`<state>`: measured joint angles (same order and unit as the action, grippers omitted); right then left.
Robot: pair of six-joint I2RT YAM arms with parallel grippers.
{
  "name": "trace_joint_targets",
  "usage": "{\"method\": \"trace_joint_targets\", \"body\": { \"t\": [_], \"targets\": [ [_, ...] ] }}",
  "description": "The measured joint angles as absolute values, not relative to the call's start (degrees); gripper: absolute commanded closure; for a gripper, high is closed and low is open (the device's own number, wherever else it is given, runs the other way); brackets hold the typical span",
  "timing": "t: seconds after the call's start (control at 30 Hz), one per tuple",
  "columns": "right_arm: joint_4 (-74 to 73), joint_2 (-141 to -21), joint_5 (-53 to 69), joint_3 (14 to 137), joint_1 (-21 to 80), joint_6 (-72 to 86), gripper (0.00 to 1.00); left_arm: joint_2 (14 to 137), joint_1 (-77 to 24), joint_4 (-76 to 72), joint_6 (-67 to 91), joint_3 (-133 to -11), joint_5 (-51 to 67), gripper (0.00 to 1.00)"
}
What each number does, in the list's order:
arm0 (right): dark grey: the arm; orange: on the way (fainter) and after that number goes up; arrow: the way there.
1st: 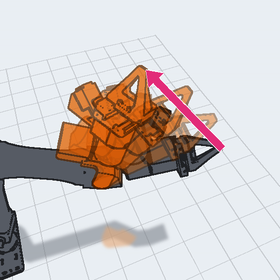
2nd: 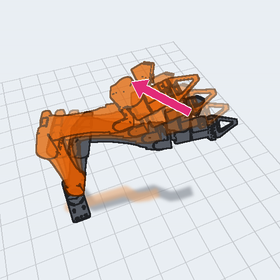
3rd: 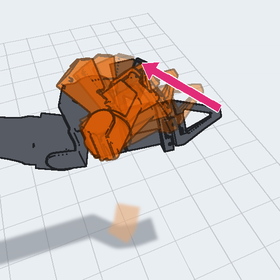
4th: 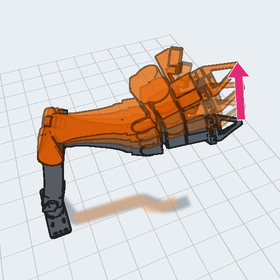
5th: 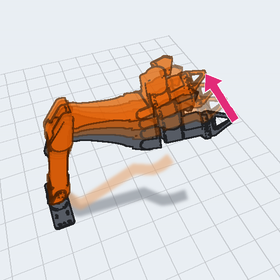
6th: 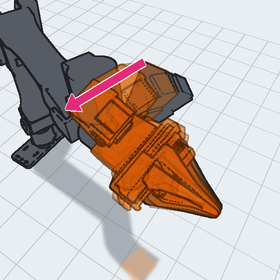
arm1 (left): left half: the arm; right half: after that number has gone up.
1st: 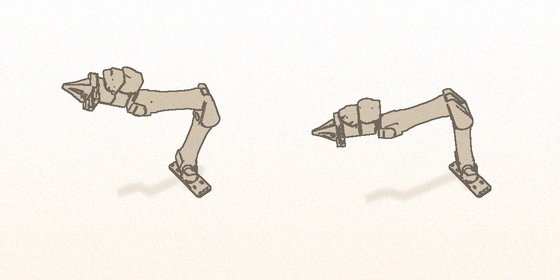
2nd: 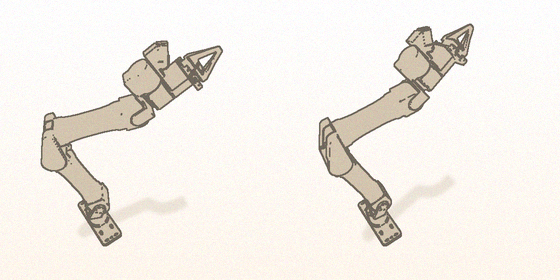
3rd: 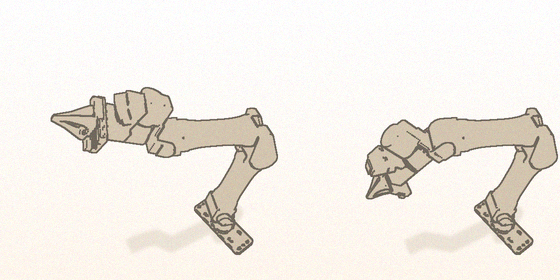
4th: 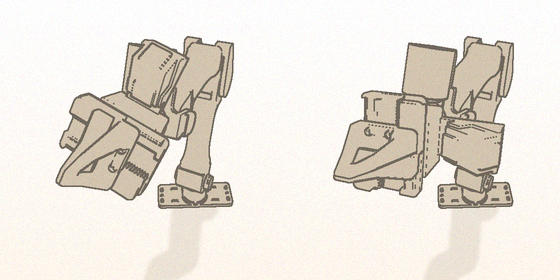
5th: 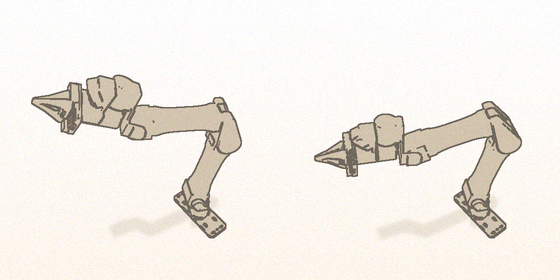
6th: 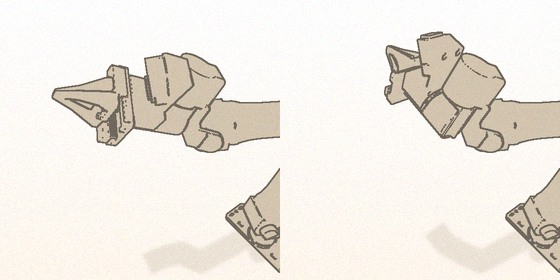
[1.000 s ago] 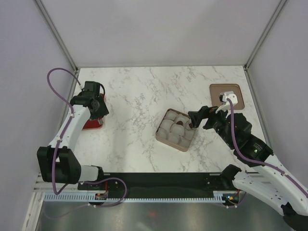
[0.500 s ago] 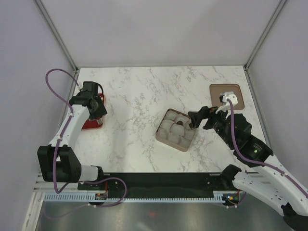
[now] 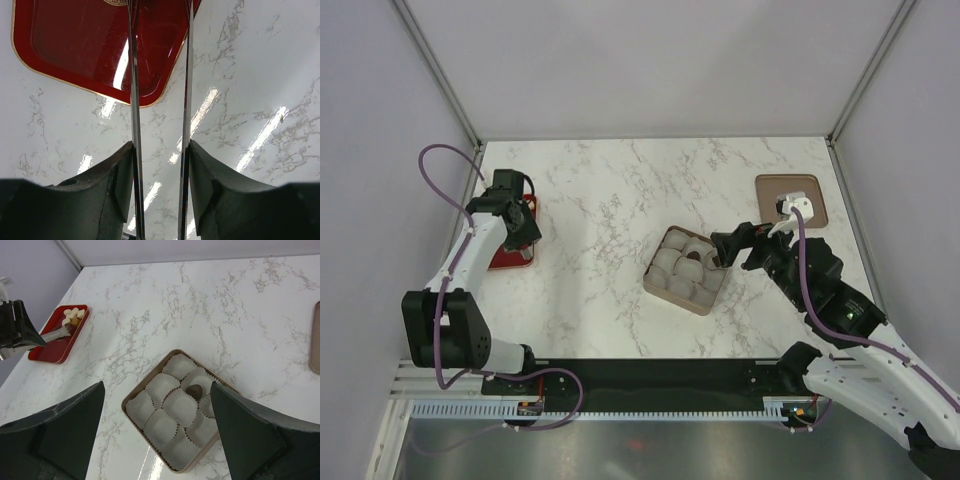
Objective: Pack the chocolate
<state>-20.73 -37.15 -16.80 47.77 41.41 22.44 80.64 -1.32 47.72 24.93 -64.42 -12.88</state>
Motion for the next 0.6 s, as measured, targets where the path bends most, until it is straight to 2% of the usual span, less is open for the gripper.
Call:
{"method": "trace_joint_targets", "body": {
  "t": [0.33,0.6],
  "targets": [
    [-20.6,-36.1,-17.1,47.7,41.4,22.3,0.04,83.4,-0.4,47.4,24.3,-64.4,-11.8,0.49],
    [-20.6,-35.9,-17.8,47.7,41.4,22.3,0.04,83.4,-0.4,47.6,24.1,-64.4,-11.8,0.54]
  ]
}}
